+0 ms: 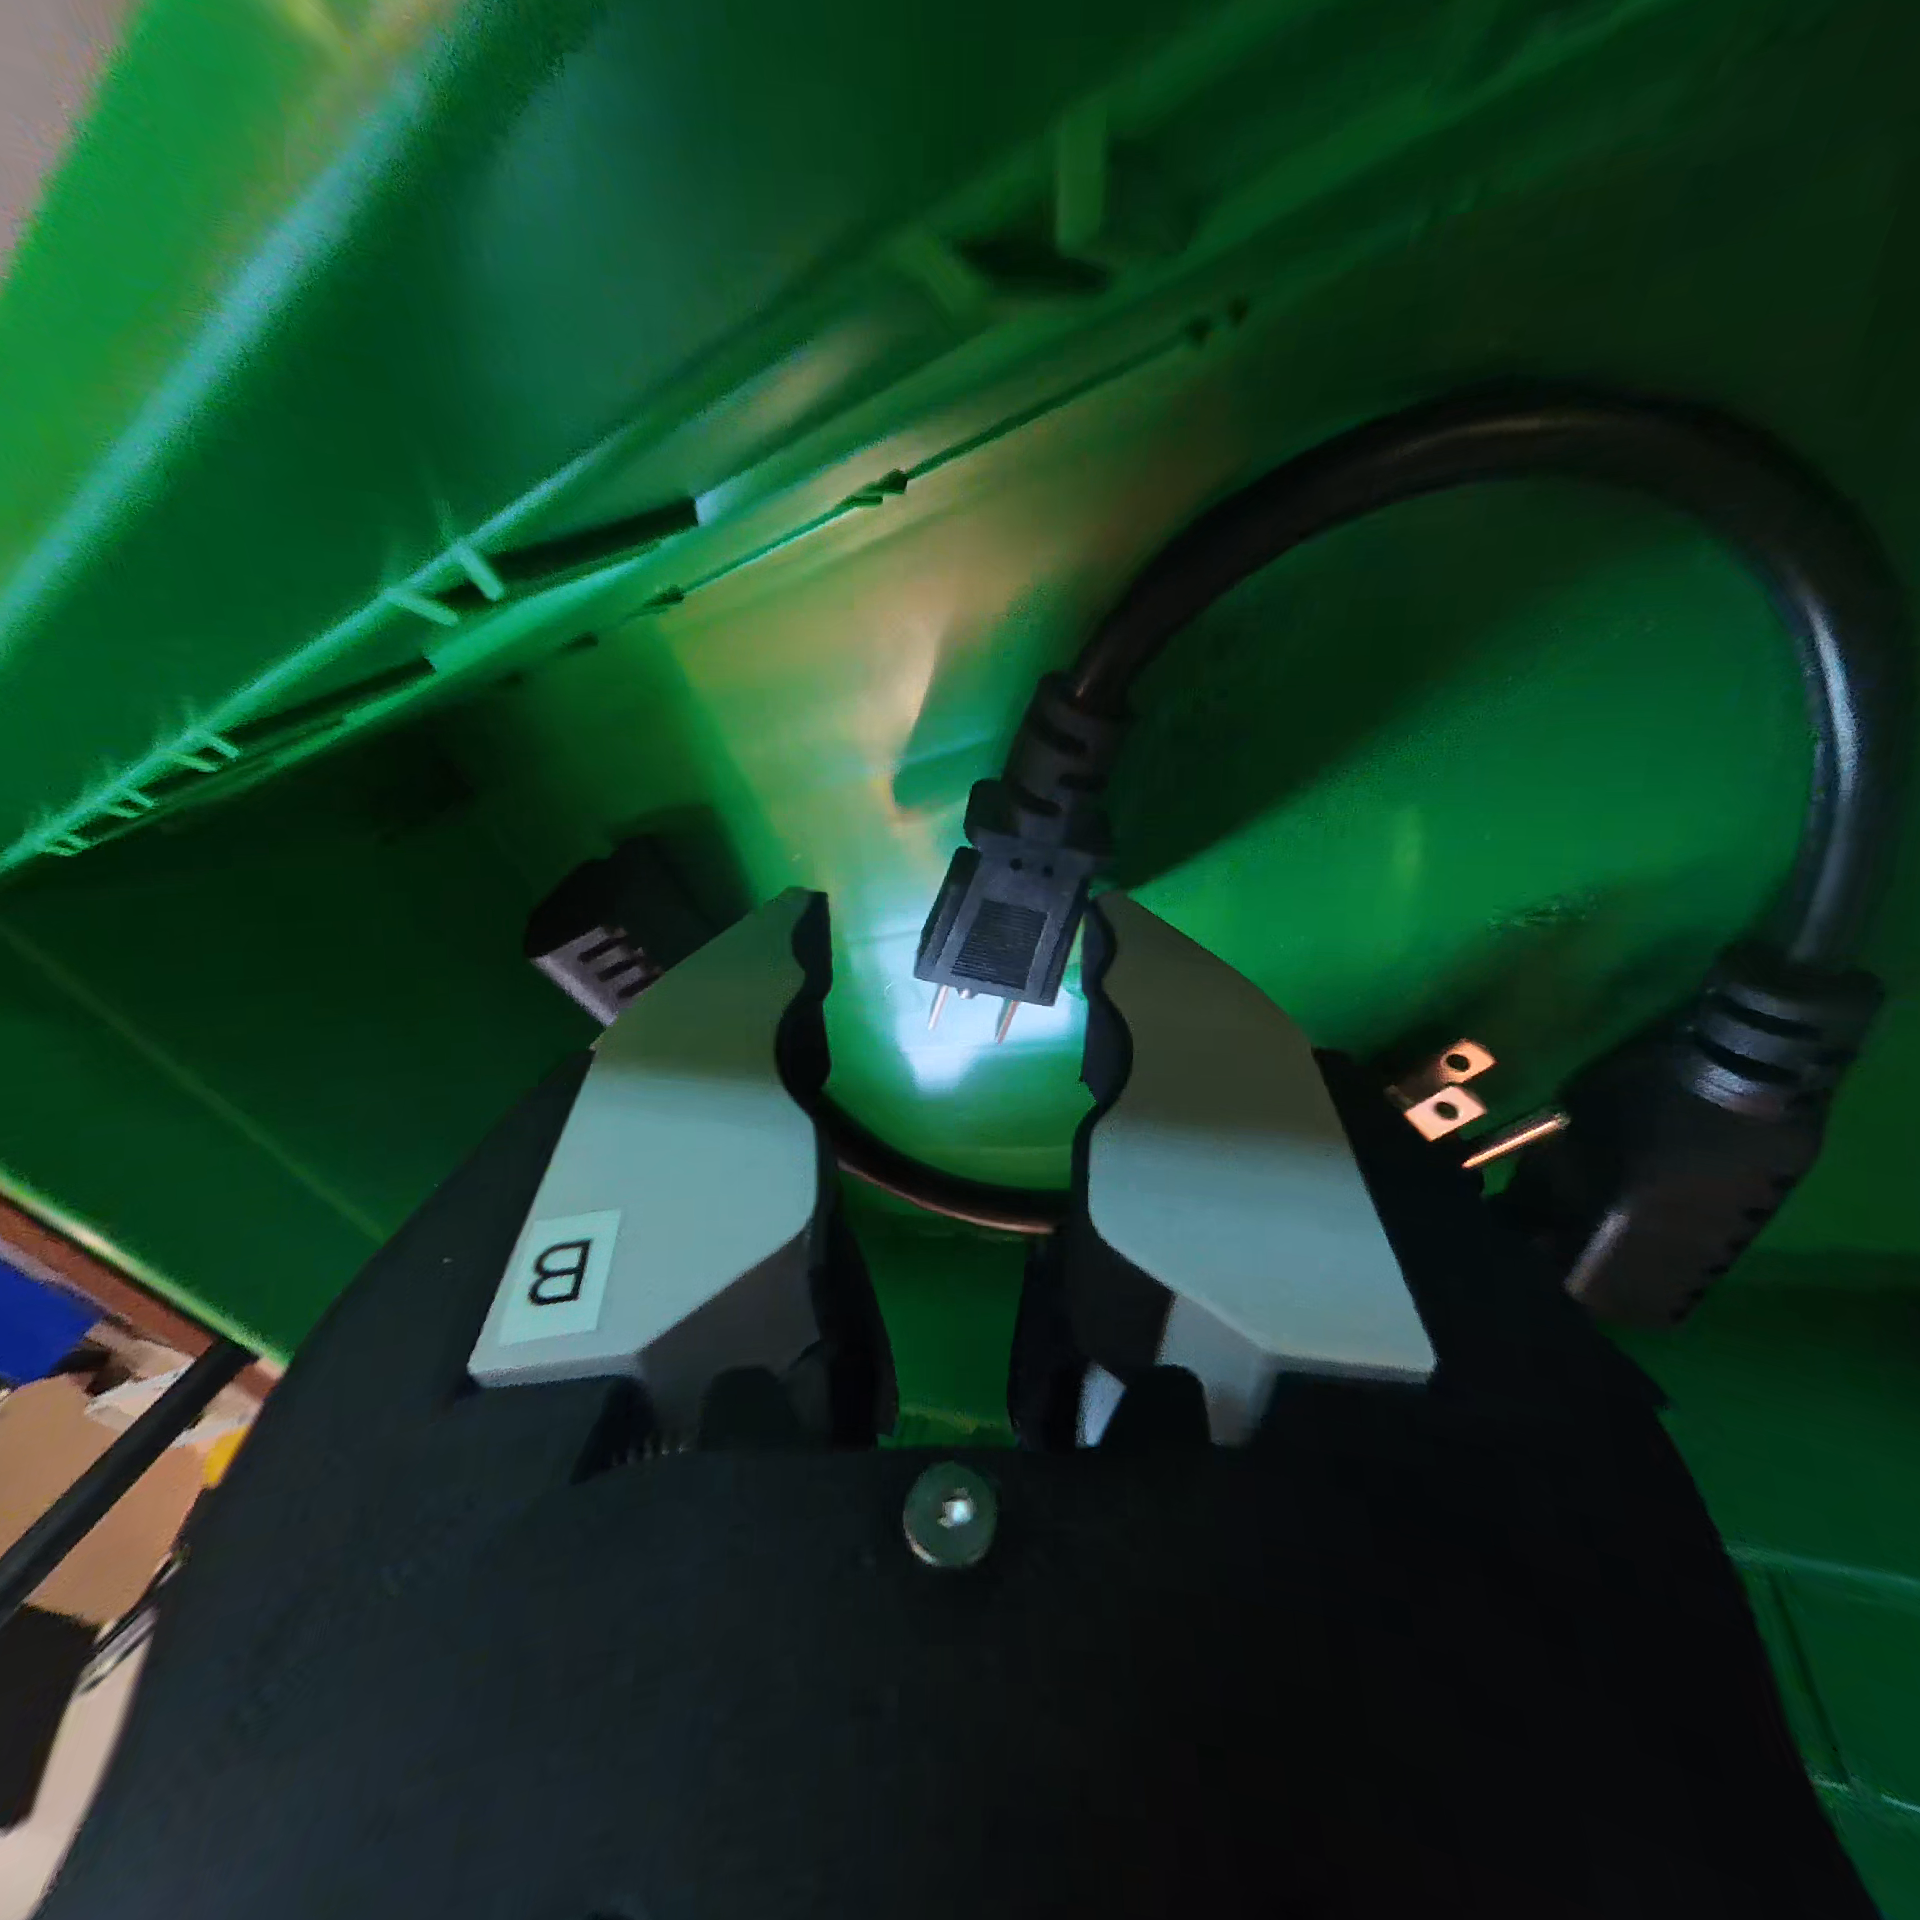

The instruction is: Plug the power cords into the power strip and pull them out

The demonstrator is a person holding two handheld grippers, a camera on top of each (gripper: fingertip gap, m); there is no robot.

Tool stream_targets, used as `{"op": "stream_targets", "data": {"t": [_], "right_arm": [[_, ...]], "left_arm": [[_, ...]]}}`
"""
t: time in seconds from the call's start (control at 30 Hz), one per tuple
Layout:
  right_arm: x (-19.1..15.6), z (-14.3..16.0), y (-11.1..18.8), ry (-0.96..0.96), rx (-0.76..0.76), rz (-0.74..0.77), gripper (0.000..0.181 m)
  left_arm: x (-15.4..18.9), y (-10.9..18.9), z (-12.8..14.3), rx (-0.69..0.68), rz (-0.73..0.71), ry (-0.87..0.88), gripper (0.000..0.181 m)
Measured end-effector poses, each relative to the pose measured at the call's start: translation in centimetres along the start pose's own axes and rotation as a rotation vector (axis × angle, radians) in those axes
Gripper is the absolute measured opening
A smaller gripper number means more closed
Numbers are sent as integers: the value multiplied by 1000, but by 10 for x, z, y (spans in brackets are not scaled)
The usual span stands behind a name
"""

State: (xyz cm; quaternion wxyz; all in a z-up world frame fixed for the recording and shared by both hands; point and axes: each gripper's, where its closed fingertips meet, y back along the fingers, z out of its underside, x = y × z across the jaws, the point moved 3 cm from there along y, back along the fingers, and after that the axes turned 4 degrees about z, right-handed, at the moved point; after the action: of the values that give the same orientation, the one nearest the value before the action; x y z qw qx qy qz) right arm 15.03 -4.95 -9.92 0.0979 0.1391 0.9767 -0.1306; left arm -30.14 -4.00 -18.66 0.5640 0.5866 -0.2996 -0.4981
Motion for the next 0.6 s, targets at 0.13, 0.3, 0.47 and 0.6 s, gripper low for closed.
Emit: {"op": "stream_targets", "data": {"t": [0.13, 0.3, 0.47, 0.6], "right_arm": [[1, 0, 0, -9, 3, 3, 99], [2, 0, -1, -26, 1, 1, 99], [3, 0, -1, -24, 2, 5, 99], [3, 1, -1, -22, -2, 5, 99]], "left_arm": [[2, -3, 0, -18, 51, 20, 43], [9, -4, 6, -42, 137, 55, 44], [5, -6, 9, -36, 125, 74, 32], [5, -4, 11, -32, 82, 69, 30]]}}
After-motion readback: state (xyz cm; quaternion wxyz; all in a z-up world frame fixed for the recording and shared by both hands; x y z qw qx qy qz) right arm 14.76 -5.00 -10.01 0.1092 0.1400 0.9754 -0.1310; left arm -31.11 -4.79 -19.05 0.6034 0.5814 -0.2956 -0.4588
